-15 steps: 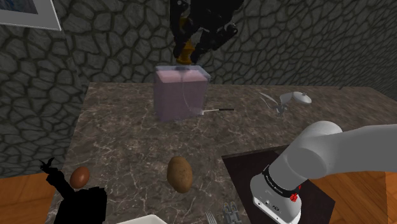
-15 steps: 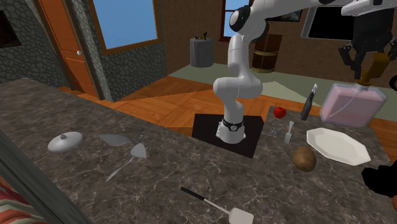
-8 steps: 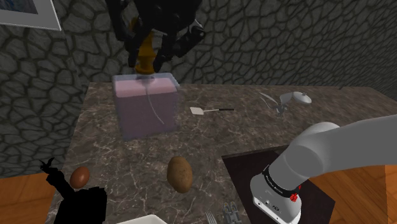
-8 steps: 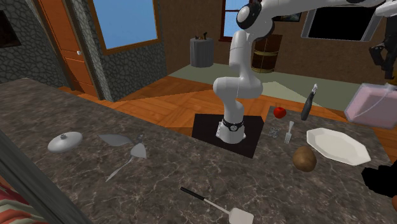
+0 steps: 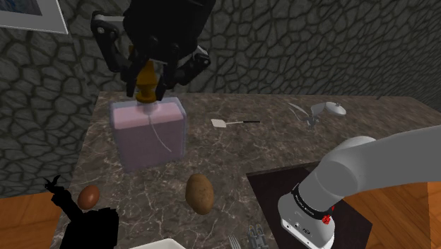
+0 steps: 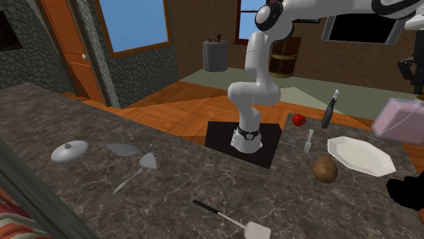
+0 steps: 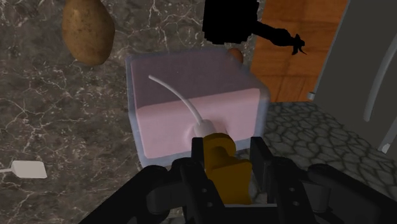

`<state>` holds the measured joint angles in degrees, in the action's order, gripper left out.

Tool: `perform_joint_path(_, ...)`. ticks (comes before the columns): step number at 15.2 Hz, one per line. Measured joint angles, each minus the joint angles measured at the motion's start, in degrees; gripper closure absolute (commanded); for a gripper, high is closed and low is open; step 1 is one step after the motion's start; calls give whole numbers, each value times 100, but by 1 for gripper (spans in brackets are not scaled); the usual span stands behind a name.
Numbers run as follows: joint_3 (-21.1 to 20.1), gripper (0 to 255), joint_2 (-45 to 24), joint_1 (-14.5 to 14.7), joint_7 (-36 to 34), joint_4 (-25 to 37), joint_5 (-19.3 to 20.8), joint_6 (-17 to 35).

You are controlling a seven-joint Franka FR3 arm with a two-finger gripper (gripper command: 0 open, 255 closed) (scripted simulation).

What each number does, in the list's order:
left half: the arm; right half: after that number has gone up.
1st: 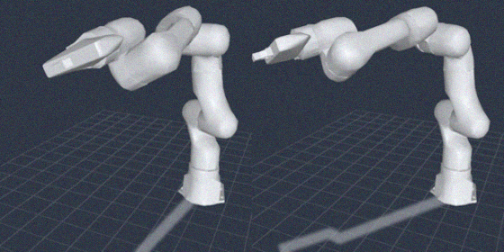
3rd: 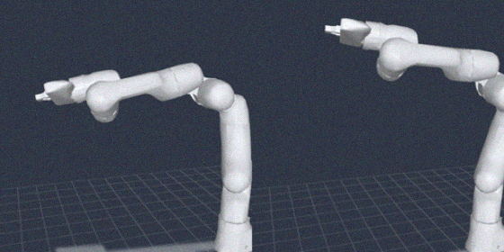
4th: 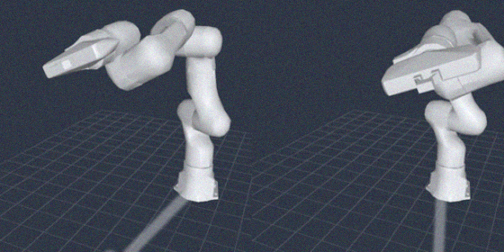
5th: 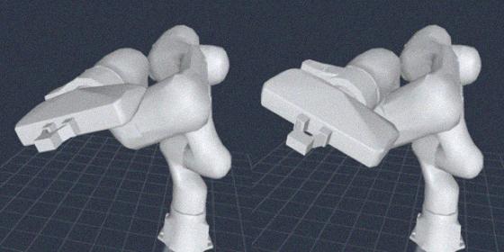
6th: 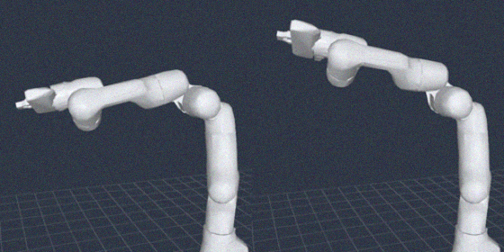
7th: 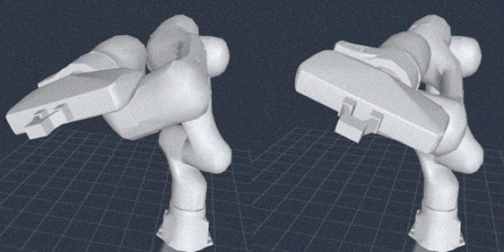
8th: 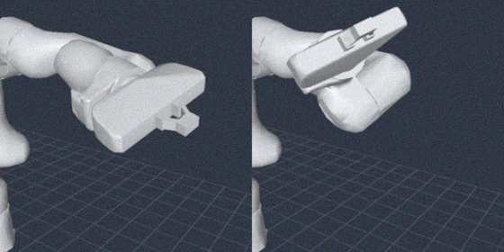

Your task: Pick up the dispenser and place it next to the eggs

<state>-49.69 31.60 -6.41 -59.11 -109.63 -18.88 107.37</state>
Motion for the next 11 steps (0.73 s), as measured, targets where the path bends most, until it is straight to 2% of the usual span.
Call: perform_joint_path(11, -122, 255, 201, 168, 71, -943, -224, 768)
